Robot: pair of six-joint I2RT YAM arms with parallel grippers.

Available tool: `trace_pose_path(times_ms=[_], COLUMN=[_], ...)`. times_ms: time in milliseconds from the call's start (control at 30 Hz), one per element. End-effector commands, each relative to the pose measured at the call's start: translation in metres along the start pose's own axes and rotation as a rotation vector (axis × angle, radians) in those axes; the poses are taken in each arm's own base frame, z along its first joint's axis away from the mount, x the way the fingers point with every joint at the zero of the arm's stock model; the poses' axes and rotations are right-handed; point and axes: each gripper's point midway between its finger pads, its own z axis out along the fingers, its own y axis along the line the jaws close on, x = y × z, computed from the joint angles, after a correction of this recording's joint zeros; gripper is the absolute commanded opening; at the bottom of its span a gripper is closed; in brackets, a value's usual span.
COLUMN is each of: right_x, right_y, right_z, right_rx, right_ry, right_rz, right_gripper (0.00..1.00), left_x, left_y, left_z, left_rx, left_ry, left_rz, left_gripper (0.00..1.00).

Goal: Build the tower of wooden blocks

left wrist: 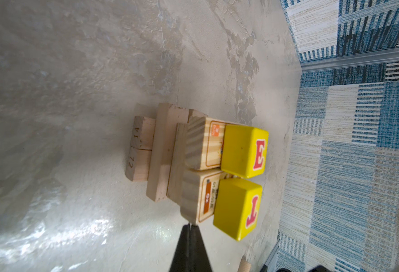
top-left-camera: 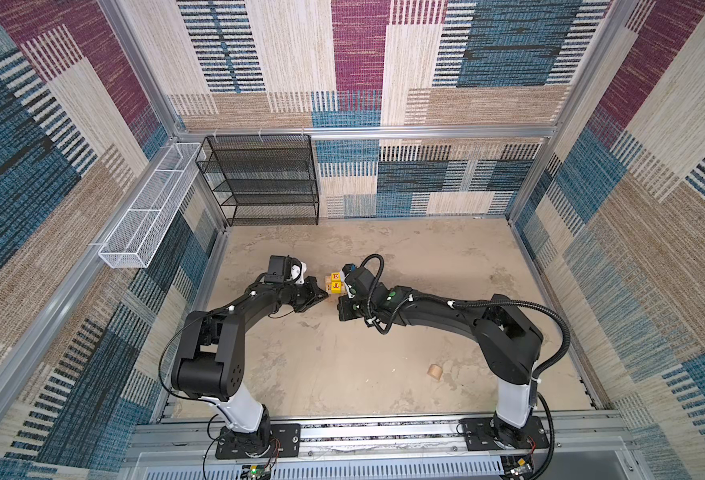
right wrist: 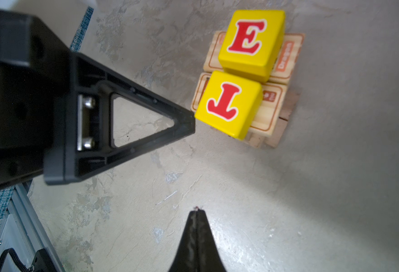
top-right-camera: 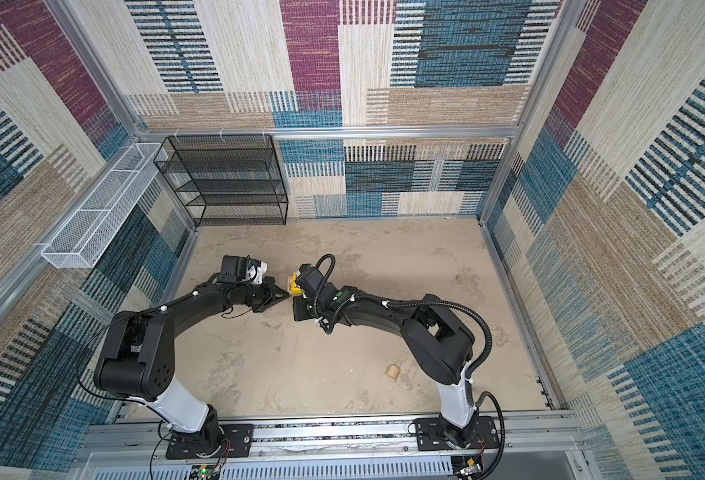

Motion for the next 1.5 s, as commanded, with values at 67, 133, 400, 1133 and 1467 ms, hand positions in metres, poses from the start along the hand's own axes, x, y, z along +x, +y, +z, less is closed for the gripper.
trace_pose_path(times_ms=[67,133,400,1133,1467], right_x=[-0.005,-0.005,-0.004,-0.02,-0.027], right_y=[0.002,0.003,0.003,-0.002,-0.002], right_z=[0.0,0.0,0.004,0.005,0.014], right_rx=[-0.003,-0.005,-0.003,0.015,-0.013], right_ry=[-0.016,-0.015,-0.003,-0.066,-0.052], right_rz=[-0.007,-0.007,-0.01,0.013,0.04], right_gripper=[0.05,0.05,0.05,0.0,0.0], left_x=[-0.005,-0.006,-0.006,-0.005,-0.007], left_y=[-0.007,-0.006,-0.004,-0.021,-0.014], left_z=[-0.001,-0.001,-0.001,-0.064,-0.063], left_rx=[0.024,0.023,0.028,0.012,0.038], left_ry=[-0.01,-0.012,-0.014,-0.1,-0.114], left_rz=[0.009,0.007,0.0,0.093,0.058], left_gripper=[0.0,0.0,0.0,0.0,0.0])
